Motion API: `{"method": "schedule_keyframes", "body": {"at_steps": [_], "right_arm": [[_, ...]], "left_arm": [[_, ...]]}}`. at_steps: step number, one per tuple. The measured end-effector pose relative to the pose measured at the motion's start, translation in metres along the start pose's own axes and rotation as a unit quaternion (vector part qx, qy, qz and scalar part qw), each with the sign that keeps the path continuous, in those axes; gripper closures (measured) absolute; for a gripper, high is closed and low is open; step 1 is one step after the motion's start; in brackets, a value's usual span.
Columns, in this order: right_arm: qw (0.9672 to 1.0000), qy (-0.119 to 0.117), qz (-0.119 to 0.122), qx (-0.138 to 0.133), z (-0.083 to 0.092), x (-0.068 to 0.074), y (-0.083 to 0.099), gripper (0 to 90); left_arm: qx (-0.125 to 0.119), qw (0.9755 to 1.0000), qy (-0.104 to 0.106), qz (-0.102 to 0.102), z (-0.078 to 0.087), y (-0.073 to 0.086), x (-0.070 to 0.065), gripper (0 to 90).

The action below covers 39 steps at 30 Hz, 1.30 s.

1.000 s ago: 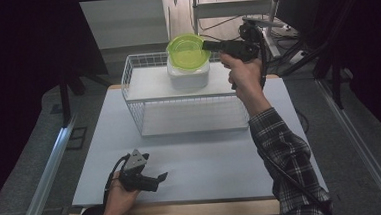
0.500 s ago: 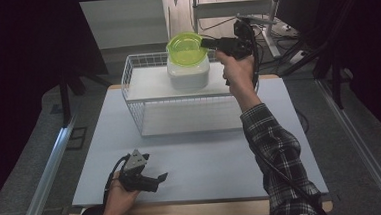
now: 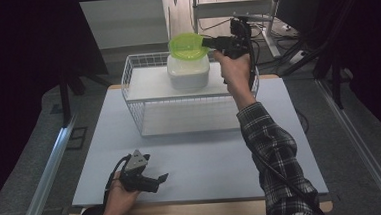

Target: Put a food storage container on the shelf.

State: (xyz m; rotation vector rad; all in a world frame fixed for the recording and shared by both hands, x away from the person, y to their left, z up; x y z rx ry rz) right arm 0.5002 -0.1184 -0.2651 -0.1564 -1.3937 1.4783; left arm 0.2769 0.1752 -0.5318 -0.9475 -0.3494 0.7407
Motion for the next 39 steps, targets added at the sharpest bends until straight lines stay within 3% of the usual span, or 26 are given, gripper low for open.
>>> {"method": "schedule_keyframes", "body": {"at_steps": [9, 12, 15, 17, 21, 27, 31, 39], "right_arm": [[1.0, 0.002, 0.002, -0.003, -0.001, 0.0, 0.0, 71.8], [1.0, -0.001, 0.006, -0.002, -0.001, 0.0, 0.0, 66.3], [0.9998, -0.005, 0.017, 0.0, 0.0, 0.0, -0.001, 53.3], [0.9998, -0.006, 0.02, -0.001, 0.0, 0.0, -0.002, 49.8], [0.9991, -0.017, 0.039, 0.001, 0.002, 0.0, -0.001, 30.1], [0.9975, -0.036, 0.061, 0.006, 0.003, 0.0, 0.003, 16.6], [0.9952, -0.046, 0.085, 0.015, 0.005, -0.001, 0.008, 11.3], [0.9928, -0.058, 0.104, 0.019, 0.011, -0.003, 0.02, 8.6]], "left_arm": [[0.0, 1.0, 0.001, -0.001, 0.0, 0.0, 0.0, 4.0], [0.0, 1.0, 0.001, 0.0, 0.0, 0.0, 0.0, 4.0], [-0.001, 1.0, 0.001, 0.001, 0.0, 0.0, 0.0, 4.0], [-0.001, 1.0, 0.001, 0.001, 0.0, 0.0, 0.0, 4.0], [0.0, 1.0, 0.001, 0.001, 0.0, 0.0, 0.0, 4.0], [0.002, 1.0, 0.002, 0.001, -0.001, 0.0, 0.0, 3.9], [0.003, 1.0, 0.003, 0.002, -0.001, 0.0, 0.0, 3.9], [0.005, 1.0, 0.002, 0.0, -0.002, 0.0, 0.0, 3.9]]}}
Point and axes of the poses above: each handheld gripper's, and its own axes: z roughly backward along the jaws, y roughly out of its underside, x roughly to its left, the point moved 1 cm from there along -z, roughly forward along the jaws, and after that the axes turned 3 degrees about -x, right-handed, at the moved point
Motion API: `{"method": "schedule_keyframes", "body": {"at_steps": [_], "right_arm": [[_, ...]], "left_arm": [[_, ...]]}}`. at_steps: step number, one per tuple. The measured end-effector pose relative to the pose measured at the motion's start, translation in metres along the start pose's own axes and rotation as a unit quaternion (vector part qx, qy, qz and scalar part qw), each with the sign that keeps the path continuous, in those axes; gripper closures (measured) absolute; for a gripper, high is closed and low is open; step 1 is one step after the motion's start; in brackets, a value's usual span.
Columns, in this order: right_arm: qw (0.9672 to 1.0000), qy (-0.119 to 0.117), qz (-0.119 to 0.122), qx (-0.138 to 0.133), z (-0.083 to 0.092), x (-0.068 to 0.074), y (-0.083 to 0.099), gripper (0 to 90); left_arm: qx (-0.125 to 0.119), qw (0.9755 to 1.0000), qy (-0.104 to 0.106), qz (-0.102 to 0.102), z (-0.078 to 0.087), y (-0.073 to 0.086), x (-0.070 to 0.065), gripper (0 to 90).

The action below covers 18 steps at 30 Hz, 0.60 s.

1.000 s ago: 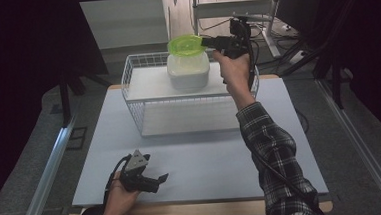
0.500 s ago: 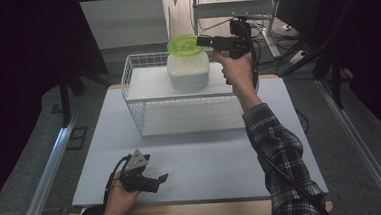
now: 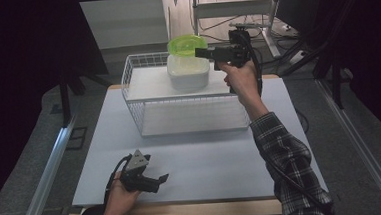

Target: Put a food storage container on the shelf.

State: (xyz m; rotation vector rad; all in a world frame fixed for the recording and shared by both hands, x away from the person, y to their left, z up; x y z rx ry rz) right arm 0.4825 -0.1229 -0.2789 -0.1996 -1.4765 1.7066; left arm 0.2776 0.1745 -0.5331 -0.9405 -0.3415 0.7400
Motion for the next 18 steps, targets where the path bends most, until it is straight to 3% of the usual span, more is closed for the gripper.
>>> {"method": "schedule_keyframes", "body": {"at_steps": [18], "right_arm": [[0.9992, -0.002, 0.038, 0.01, 0.014, 0.0, 0.028, 6.5]], "left_arm": [[-0.002, 1.0, 0.001, 0.002, 0.0, 0.0, 0.0, 3.8]]}}
Point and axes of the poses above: each handheld gripper's, and its own axes: z roughly backward along the jaws, y roughly out of its underside, x roughly to its left, the point moved 1 cm from there along -z, roughly forward along the jaws, and after that the axes turned 3 degrees about -x, right-handed, at the moved point
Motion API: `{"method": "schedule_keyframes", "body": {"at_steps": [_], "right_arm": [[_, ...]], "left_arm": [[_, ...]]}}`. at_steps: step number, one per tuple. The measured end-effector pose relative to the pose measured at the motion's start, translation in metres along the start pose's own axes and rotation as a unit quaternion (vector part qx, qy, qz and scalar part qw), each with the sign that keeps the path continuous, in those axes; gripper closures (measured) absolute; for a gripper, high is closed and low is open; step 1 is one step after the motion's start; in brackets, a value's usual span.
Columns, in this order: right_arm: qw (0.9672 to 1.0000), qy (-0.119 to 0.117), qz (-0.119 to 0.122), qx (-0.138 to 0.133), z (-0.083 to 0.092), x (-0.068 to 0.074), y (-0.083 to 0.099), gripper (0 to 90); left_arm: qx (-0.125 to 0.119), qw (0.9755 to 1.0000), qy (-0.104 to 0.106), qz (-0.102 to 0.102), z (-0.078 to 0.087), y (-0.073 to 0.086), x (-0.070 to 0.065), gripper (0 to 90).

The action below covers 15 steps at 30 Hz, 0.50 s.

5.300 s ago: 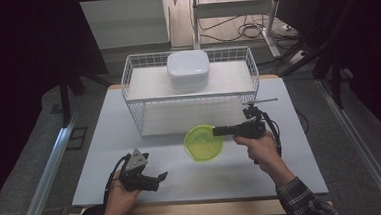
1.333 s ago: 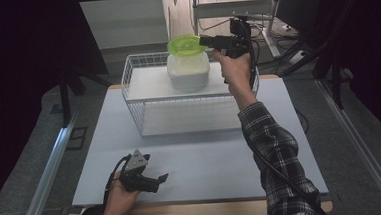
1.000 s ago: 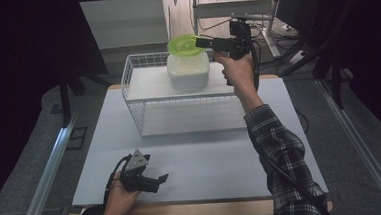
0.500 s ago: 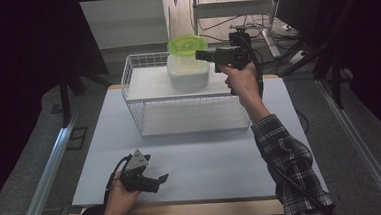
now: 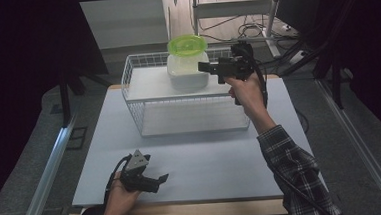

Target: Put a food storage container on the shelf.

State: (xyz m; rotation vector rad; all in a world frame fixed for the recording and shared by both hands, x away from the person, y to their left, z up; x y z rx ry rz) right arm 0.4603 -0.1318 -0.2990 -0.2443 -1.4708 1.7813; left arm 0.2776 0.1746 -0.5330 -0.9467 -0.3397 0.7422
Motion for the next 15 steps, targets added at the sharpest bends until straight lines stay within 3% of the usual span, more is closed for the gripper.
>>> {"method": "schedule_keyframes", "body": {"at_steps": [15], "right_arm": [[0.9991, 0.002, 0.04, 0.017, 0.006, 0.004, 0.031, 4.2]], "left_arm": [[0.001, 1.0, 0.001, 0.0, -0.001, 0.0, 0.0, 3.8]]}}
Point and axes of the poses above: each handheld gripper's, and its own axes: z roughly backward along the jaws, y roughly out of its underside, x roughly to its left, the point moved 1 cm from there along -z, roughly forward along the jaws, and after that the axes turned 3 degrees about -x, right-handed, at the moved point
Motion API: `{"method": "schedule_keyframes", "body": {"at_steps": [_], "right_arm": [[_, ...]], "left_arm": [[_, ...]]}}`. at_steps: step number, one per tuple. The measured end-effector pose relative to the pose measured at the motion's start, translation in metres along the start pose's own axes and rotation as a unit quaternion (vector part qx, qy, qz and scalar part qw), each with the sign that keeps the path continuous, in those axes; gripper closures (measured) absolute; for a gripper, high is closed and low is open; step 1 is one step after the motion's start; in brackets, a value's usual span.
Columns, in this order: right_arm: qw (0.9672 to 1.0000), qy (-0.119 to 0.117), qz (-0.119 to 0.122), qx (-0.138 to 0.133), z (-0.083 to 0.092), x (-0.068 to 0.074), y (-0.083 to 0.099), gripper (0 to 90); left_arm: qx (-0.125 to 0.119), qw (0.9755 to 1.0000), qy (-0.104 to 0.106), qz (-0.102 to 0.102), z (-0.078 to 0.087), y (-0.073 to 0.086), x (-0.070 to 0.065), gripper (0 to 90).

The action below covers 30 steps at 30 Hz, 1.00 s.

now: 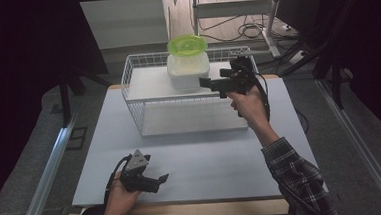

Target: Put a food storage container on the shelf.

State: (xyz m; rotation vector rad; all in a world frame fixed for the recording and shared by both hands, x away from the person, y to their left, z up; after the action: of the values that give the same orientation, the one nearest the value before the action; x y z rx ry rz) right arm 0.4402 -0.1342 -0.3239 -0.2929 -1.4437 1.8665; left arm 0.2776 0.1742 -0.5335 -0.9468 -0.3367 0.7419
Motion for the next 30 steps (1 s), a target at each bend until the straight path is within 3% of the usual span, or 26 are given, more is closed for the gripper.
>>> {"method": "schedule_keyframes", "body": {"at_steps": [24, 30], "right_arm": [[0.9997, -0.006, 0.018, 0.016, 0.015, 0.003, 0.044, 3.8], [0.999, 0.002, 0.036, 0.027, 0.018, 0.006, 0.059, 3.7]], "left_arm": [[0.0, 1.0, 0.002, 0.001, 0.0, 0.0, 0.0, 3.7], [-0.006, 0.9999, 0.009, 0.013, 0.0, 0.0, 0.002, 3.1]]}}
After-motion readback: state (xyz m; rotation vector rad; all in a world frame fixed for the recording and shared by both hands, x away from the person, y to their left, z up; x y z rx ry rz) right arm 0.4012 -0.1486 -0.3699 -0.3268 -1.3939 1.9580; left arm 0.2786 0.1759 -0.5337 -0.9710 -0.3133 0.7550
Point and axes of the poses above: each handheld gripper's, and its own axes: z roughly backward along the jaws, y roughly out of its underside, x roughly to its left, the point moved 1 cm from there along -z, roughly forward along the jaws, and after that the axes turned 3 degrees about -x, right-handed, at the moved point
